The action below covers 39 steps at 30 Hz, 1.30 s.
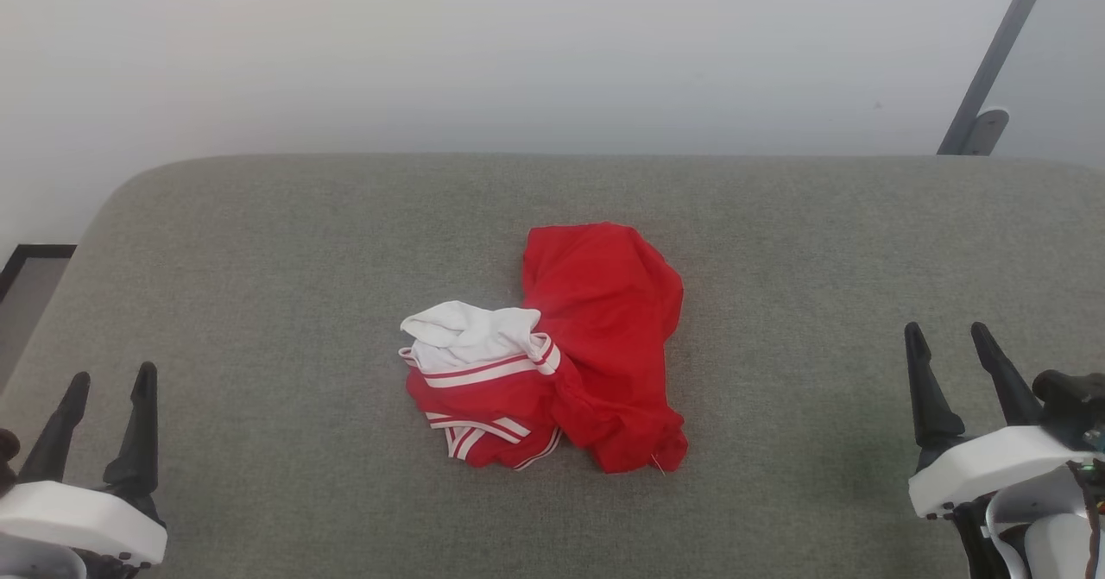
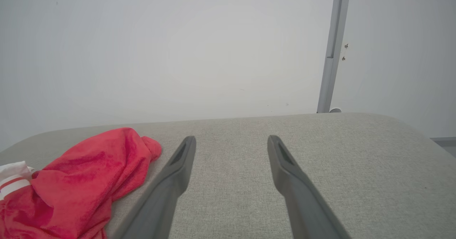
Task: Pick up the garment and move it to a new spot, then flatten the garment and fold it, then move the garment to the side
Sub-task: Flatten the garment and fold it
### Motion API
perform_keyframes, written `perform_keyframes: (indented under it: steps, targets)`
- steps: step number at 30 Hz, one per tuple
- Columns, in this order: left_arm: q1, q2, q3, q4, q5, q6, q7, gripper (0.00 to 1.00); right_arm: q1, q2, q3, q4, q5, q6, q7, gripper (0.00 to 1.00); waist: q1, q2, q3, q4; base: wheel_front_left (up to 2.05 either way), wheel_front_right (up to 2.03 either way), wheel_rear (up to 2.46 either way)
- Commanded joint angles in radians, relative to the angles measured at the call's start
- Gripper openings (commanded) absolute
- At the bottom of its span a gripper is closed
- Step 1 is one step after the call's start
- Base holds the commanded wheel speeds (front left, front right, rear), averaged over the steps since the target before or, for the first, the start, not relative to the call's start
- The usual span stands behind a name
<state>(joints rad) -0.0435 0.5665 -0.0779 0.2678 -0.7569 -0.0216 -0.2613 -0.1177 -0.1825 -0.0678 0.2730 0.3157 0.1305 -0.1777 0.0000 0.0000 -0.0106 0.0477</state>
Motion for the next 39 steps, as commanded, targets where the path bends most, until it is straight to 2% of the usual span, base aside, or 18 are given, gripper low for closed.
perform_keyframes:
  steps: [1,6,12,22,33,39]
  targets:
    - [0.007,0.002,0.005,0.000,-0.002,-0.007,-0.004,1.00,0.006,0.002,0.001,0.005,-0.001,0.000,-0.010,1.00,0.0000,0.0000,0.001,0.001,0.00,0.00,0.00]
    - [-0.015,0.007,-0.014,-0.010,-0.013,-0.025,0.020,1.00,0.005,0.004,0.003,0.006,-0.005,0.000,-0.011,1.00,0.0000,0.0000,0.005,0.001,0.00,0.00,0.00]
    - [-0.080,0.019,-0.054,-0.051,-0.032,-0.053,0.108,1.00,-0.015,0.008,0.013,0.005,-0.009,0.000,-0.009,1.00,0.0000,0.0000,0.017,-0.009,0.00,0.00,0.00]
    - [-0.282,0.044,-0.193,-0.066,-0.097,-0.097,0.386,1.00,-0.064,0.011,0.050,0.015,-0.009,0.000,-0.010,1.00,0.0000,0.0000,0.057,-0.068,0.00,0.00,0.00]
    - [-0.500,0.061,-0.366,-0.032,-0.136,-0.108,0.652,1.00,-0.119,0.008,0.083,0.047,0.007,0.000,-0.036,1.00,0.0000,0.0000,0.121,-0.146,0.00,0.00,0.00]
    - [-0.570,0.068,-0.450,0.031,-0.127,-0.107,0.796,1.00,-0.138,0.015,0.090,0.069,0.016,0.000,-0.054,1.00,0.0000,0.0000,0.153,-0.175,0.00,0.00,0.00]
